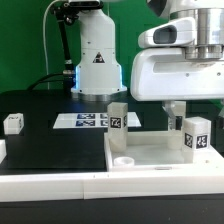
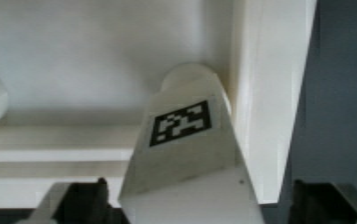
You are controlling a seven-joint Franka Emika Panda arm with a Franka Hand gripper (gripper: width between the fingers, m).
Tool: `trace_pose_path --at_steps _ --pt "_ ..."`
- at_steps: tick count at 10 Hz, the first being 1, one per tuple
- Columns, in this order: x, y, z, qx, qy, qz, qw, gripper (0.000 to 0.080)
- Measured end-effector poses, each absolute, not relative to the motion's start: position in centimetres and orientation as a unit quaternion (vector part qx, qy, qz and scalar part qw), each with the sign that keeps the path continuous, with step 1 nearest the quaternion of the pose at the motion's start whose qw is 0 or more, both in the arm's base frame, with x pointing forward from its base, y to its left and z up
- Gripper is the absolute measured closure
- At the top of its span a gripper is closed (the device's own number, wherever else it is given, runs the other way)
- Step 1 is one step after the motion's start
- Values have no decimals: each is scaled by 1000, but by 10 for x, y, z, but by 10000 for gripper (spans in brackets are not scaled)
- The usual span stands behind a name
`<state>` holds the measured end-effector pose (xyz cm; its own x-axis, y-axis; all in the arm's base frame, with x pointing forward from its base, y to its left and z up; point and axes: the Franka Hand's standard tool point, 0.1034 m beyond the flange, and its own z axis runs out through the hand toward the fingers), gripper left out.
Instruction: Assemble square table
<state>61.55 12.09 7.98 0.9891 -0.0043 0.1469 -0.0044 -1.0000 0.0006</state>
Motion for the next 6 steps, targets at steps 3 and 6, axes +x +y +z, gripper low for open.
trace_pose_path --at_steps 3,6 --pt "615 120 80 997 -14 73 0 509" --pt "616 118 79 994 -85 73 -5 509"
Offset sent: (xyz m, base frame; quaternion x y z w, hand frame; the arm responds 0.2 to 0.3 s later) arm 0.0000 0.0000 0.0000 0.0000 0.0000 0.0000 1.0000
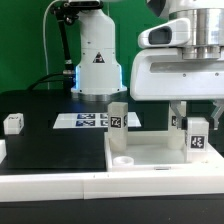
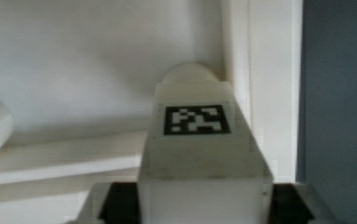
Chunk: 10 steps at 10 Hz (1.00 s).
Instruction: Assemble square table
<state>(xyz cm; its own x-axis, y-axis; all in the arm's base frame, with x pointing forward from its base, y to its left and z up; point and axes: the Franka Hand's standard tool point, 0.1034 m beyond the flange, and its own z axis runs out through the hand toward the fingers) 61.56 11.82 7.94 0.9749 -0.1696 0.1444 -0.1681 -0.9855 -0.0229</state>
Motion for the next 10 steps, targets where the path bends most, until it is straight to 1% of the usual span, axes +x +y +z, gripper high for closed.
trace_pose_path --at_steps 3,5,7,10 --pt "616 108 79 -981 182 -72 5 509" --pt "614 96 80 -957 280 -71 -5 497" --pt "611 87 79 -931 358 -72 -8 492" --pt "608 78 79 -917 392 -75 -16 476"
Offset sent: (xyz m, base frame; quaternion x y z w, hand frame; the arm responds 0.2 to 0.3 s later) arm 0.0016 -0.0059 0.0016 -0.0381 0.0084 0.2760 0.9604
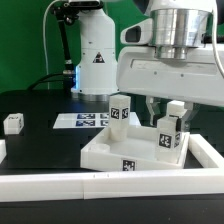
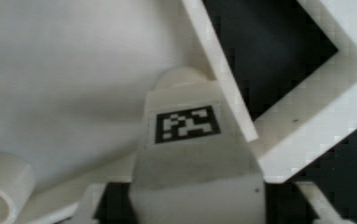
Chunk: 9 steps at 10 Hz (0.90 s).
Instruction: Assemble square table
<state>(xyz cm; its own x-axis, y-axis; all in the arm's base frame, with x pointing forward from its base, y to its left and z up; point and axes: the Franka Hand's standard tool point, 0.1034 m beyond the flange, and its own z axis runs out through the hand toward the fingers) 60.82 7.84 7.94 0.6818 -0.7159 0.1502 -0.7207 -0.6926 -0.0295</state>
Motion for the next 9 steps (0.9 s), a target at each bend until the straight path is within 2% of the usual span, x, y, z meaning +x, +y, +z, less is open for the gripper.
trace_pose_path --at_steps 1,2,3,7,9 --pt "608 79 79 917 -391 75 16 476" --pt "608 79 79 917 -391 75 16 303" --pt "608 79 79 917 -391 75 16 183" --pt "605 77 83 928 -365 73 14 152" --pt "600 70 102 950 -305 74 7 151"
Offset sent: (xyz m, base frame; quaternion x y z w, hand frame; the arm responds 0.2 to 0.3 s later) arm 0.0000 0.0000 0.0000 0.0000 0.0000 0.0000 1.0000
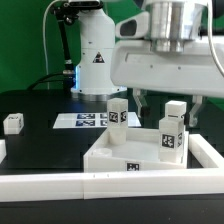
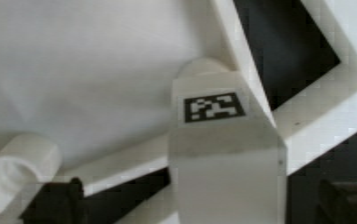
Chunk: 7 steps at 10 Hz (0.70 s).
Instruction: Assemble square table
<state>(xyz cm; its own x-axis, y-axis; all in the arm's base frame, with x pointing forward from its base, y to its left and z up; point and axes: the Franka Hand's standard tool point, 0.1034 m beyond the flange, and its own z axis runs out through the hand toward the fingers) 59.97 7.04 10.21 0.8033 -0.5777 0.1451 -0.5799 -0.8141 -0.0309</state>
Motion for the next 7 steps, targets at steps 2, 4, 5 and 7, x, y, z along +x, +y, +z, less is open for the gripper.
trace_pose_path --at_steps 2,4,5,7 --pt "596 49 119 967 -243 77 2 151" --pt "601 15 135 981 -170 88 0 151" --pt "601 -8 137 987 -136 89 2 151" --pt "601 -25 137 985 -150 89 4 151"
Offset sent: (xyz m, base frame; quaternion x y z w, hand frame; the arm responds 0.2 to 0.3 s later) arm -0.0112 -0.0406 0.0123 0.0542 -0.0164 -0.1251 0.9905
